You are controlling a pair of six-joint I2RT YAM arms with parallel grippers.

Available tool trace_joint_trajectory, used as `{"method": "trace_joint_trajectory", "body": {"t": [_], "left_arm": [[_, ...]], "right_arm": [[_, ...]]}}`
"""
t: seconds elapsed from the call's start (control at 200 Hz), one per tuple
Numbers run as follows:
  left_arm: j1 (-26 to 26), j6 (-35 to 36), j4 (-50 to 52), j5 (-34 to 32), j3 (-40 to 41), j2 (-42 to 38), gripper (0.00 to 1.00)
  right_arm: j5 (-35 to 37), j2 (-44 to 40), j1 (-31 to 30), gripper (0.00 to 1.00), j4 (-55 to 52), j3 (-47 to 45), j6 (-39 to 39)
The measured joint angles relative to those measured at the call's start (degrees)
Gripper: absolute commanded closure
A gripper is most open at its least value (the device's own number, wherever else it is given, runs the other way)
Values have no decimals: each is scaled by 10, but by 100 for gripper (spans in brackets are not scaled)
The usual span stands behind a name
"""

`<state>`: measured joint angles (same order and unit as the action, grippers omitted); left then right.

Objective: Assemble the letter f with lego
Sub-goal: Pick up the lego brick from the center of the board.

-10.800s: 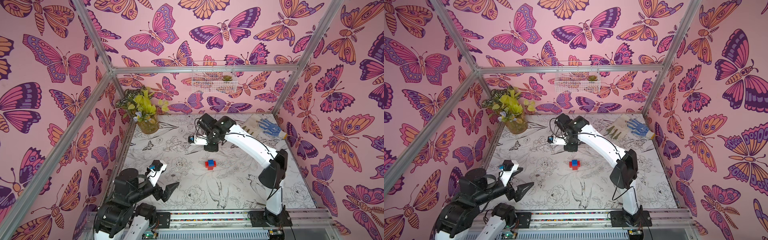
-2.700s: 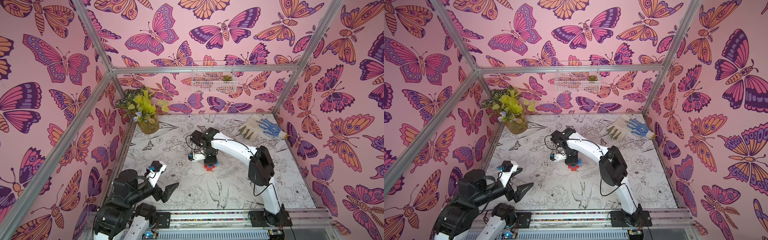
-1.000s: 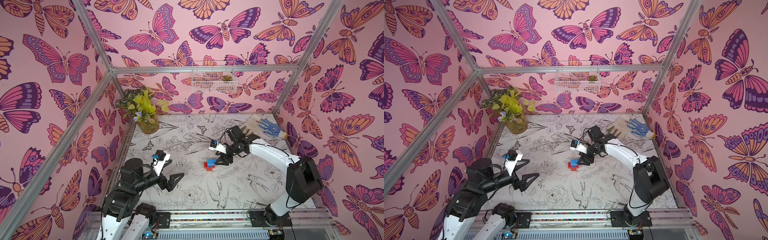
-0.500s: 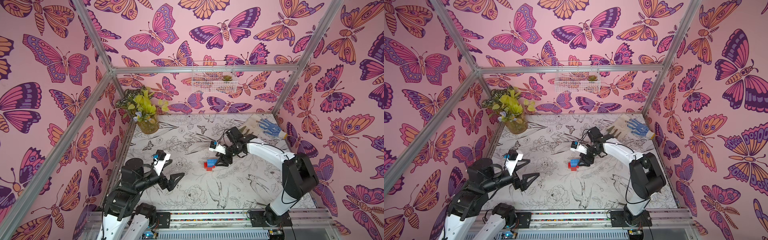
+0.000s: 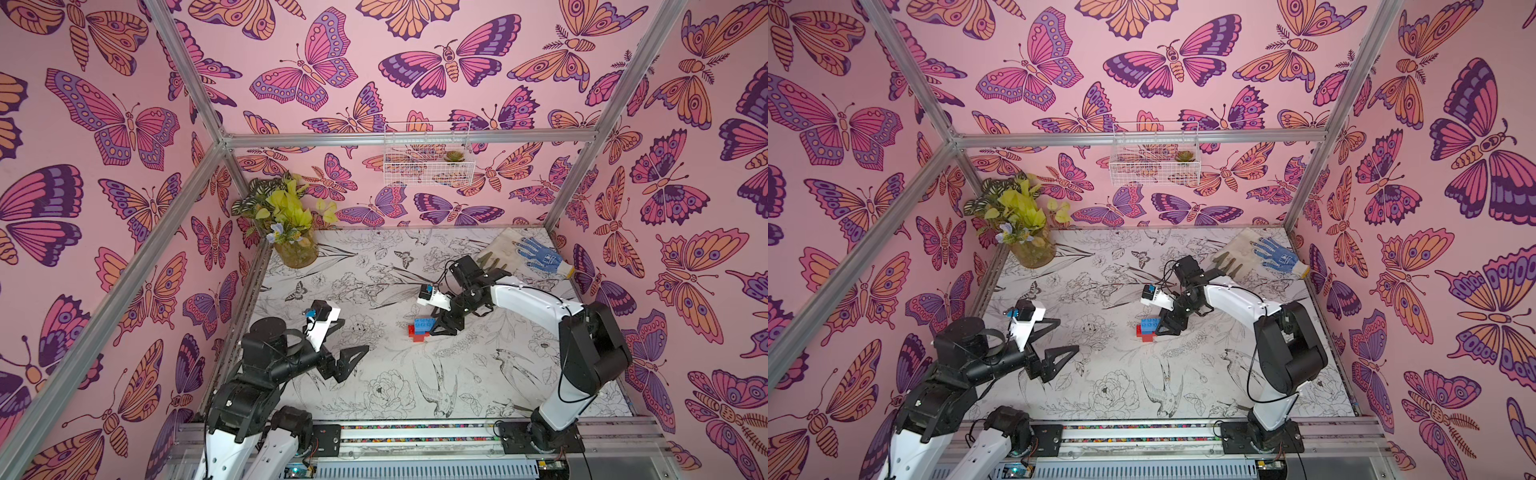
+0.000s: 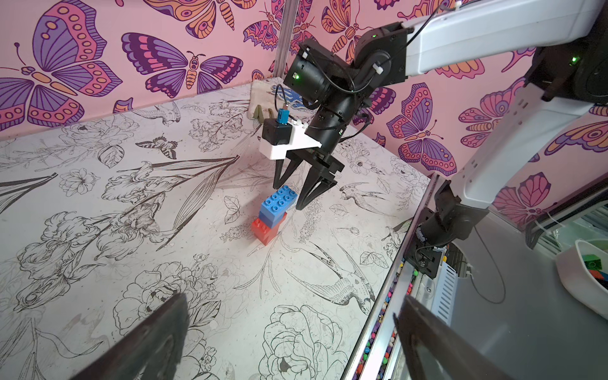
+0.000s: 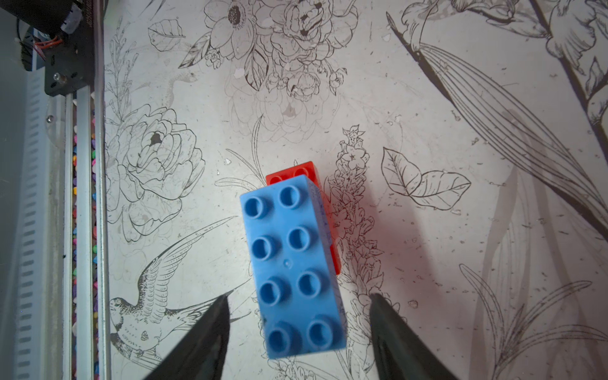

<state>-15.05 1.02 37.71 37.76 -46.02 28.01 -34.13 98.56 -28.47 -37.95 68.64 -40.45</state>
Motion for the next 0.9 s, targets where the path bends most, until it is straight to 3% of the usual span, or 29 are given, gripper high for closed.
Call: {"method": "trace_joint_trajectory", "body": {"t": [0.901], "left_arm": [[0,0,0,4,0,-3,0]], "right_arm": [[20,-36,-27,39,3,-25,34]]}}
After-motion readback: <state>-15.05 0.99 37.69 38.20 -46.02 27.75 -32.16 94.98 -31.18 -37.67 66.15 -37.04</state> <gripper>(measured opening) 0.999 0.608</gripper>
